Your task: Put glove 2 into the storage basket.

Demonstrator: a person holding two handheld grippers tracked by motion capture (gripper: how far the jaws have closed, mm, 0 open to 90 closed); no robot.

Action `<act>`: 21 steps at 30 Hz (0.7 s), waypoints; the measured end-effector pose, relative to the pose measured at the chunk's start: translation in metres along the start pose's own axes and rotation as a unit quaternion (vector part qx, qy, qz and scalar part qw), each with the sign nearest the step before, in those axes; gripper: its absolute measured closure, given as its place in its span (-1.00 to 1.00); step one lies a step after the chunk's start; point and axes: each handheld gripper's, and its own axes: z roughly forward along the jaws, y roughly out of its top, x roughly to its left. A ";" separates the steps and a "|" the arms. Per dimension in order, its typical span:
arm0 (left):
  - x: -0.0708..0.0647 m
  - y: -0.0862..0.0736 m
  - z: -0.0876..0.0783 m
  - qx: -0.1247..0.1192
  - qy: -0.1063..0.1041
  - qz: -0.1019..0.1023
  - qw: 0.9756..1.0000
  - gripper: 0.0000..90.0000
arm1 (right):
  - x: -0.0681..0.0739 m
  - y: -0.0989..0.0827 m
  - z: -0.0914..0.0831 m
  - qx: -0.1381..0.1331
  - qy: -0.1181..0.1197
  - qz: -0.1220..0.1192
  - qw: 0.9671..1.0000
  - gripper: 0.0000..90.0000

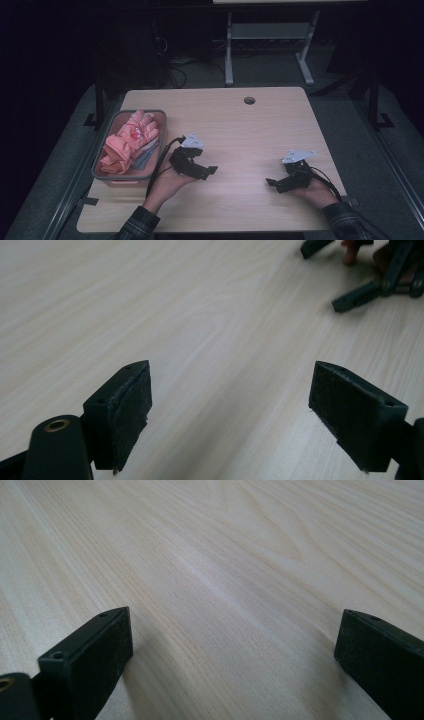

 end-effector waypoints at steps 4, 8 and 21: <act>-0.005 -0.008 0.010 0.006 -0.002 0.007 1.000 -0.62 | 0.000 0.000 0.000 0.000 0.000 0.000 1.000 -0.97; -0.008 -0.016 0.019 0.012 0.001 0.009 1.000 -0.62 | 0.000 0.000 0.000 0.000 0.000 0.000 1.000 -0.96; -0.014 -0.032 0.045 0.024 0.016 0.040 0.999 -0.68 | 0.000 0.000 0.000 0.001 0.000 -0.001 1.000 -0.96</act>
